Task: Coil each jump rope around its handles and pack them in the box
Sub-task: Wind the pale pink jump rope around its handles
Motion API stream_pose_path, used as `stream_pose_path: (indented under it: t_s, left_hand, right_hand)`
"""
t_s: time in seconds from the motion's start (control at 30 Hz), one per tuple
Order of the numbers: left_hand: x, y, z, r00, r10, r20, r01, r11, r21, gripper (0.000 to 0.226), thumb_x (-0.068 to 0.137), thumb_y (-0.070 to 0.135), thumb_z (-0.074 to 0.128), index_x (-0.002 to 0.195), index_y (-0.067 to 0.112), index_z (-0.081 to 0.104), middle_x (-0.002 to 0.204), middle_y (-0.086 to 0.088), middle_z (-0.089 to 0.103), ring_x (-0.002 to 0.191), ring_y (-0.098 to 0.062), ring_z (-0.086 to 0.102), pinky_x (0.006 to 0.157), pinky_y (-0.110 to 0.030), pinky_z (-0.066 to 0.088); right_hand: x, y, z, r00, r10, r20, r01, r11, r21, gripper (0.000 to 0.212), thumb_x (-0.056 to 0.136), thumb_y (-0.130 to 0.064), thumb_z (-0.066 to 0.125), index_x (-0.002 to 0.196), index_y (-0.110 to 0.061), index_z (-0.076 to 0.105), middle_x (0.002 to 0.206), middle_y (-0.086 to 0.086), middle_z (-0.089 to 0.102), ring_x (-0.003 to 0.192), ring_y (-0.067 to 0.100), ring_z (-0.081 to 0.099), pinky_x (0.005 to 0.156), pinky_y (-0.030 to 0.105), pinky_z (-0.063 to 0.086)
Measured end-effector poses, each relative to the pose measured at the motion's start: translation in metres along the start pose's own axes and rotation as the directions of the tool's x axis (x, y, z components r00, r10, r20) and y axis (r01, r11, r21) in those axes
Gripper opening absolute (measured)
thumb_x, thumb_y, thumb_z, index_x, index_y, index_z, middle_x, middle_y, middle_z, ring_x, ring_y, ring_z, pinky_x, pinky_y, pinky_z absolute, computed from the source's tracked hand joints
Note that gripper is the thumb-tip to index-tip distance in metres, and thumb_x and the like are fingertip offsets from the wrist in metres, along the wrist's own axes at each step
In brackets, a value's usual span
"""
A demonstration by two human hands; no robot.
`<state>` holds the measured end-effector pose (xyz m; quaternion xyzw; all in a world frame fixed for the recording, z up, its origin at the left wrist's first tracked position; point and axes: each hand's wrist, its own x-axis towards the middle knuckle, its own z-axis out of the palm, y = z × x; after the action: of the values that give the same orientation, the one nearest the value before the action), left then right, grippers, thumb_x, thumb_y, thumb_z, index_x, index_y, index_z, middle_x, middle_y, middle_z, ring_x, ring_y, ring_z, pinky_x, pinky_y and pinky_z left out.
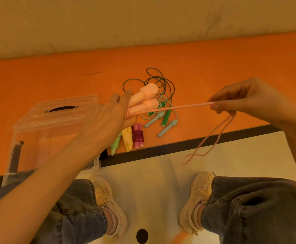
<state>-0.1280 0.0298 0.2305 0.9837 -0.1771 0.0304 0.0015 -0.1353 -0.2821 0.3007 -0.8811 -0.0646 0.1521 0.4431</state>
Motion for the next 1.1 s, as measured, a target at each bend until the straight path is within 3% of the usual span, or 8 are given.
stream_pose_path:
  t_s: [0.1,0.23,0.37,0.53,0.63,0.73,0.87,1.1]
  left_hand:
    - [-0.001,0.004,0.001,0.998,0.037,0.041,-0.038,0.999,0.020,0.080,0.082,0.059,0.026,0.150,0.018,0.025,0.106,-0.010,0.055,0.076,-0.031,0.060,0.077,-0.045,0.042]
    - [0.001,0.005,-0.004,0.992,0.100,0.072,-0.103,0.994,0.029,0.079,0.083,0.064,0.022,0.151,0.024,0.018,0.108,-0.004,0.055,0.086,-0.030,0.059,0.080,-0.048,0.045]
    - [-0.002,0.020,-0.010,0.947,0.269,0.176,-0.260,0.963,-0.075,0.075,0.092,0.059,0.035,0.153,0.028,0.005,0.124,0.001,0.052,0.096,-0.023,0.059,0.079,-0.041,0.051]
    - [-0.010,0.039,-0.012,0.895,0.394,0.210,-0.377,0.919,-0.118,0.079,0.091,0.063,0.027,0.154,0.024,-0.003,0.133,0.003,0.045,0.082,-0.016,0.054,0.067,-0.034,0.051]
    - [-0.016,0.051,-0.010,0.876,0.436,0.205,-0.427,0.900,-0.089,0.078,0.092,0.065,0.021,0.153,0.026,-0.007,0.142,0.006,0.040,0.094,-0.016,0.058,0.057,-0.029,0.037]
    - [-0.020,0.057,-0.006,0.868,0.487,0.096,-0.485,0.873,-0.043,0.079,0.088,0.063,0.007,0.154,0.017,0.008,0.125,0.001,0.055,0.078,-0.019,0.059,0.047,-0.029,0.027]
    - [-0.027,0.063,-0.003,0.877,0.474,-0.079,-0.479,0.852,-0.211,0.079,0.090,0.049,0.031,0.149,-0.003,0.023,0.088,-0.002,0.064,0.047,-0.012,0.029,0.036,-0.022,0.026]
    - [-0.026,0.069,-0.013,0.799,0.574,-0.180,-0.594,0.801,-0.082,0.069,0.081,0.052,0.037,0.143,0.021,0.037,0.084,0.011,0.061,0.060,-0.007,0.029,0.048,-0.018,0.017]
  right_hand:
    - [0.002,0.005,-0.004,0.992,-0.025,-0.128,0.013,0.995,-0.095,0.024,0.066,-0.041,0.070,0.082,-0.023,0.074,0.069,0.004,0.070,0.059,0.008,0.056,0.051,0.015,0.044]
    - [0.007,0.006,-0.004,0.957,-0.159,-0.241,0.126,0.981,-0.147,0.024,0.077,-0.043,0.063,0.082,-0.022,0.071,0.075,0.018,0.065,0.075,0.040,0.053,0.059,0.037,0.043]
    - [0.018,0.006,-0.001,0.923,-0.220,-0.317,0.171,0.970,-0.174,0.025,0.084,-0.040,0.062,0.087,-0.016,0.070,0.072,0.015,0.062,0.060,0.031,0.044,0.048,0.022,0.031]
    - [0.029,0.006,0.005,0.904,-0.217,-0.370,0.171,0.973,-0.153,0.017,0.088,-0.032,0.065,0.085,-0.016,0.070,0.076,0.021,0.063,0.061,0.021,0.047,0.051,0.027,0.034]
    - [0.034,0.007,0.010,0.901,-0.209,-0.381,0.158,0.974,-0.161,0.016,0.087,-0.029,0.067,0.086,-0.014,0.070,0.076,0.020,0.064,0.065,0.018,0.051,0.057,0.035,0.039]
    - [0.039,0.008,0.014,0.906,-0.202,-0.372,0.154,0.976,-0.155,0.011,0.086,-0.026,0.068,0.084,-0.015,0.070,0.074,0.018,0.064,0.064,0.012,0.051,0.056,0.026,0.038]
    - [0.044,0.010,0.018,0.914,-0.186,-0.361,0.140,0.979,-0.151,0.016,0.086,-0.026,0.069,0.085,-0.011,0.071,0.073,0.018,0.064,0.063,0.014,0.050,0.054,0.026,0.036]
    - [0.045,0.006,0.025,0.939,-0.161,-0.304,0.127,0.984,-0.128,0.015,0.087,-0.022,0.068,0.081,-0.008,0.070,0.051,-0.010,0.052,0.041,0.000,0.041,0.043,0.010,0.027]
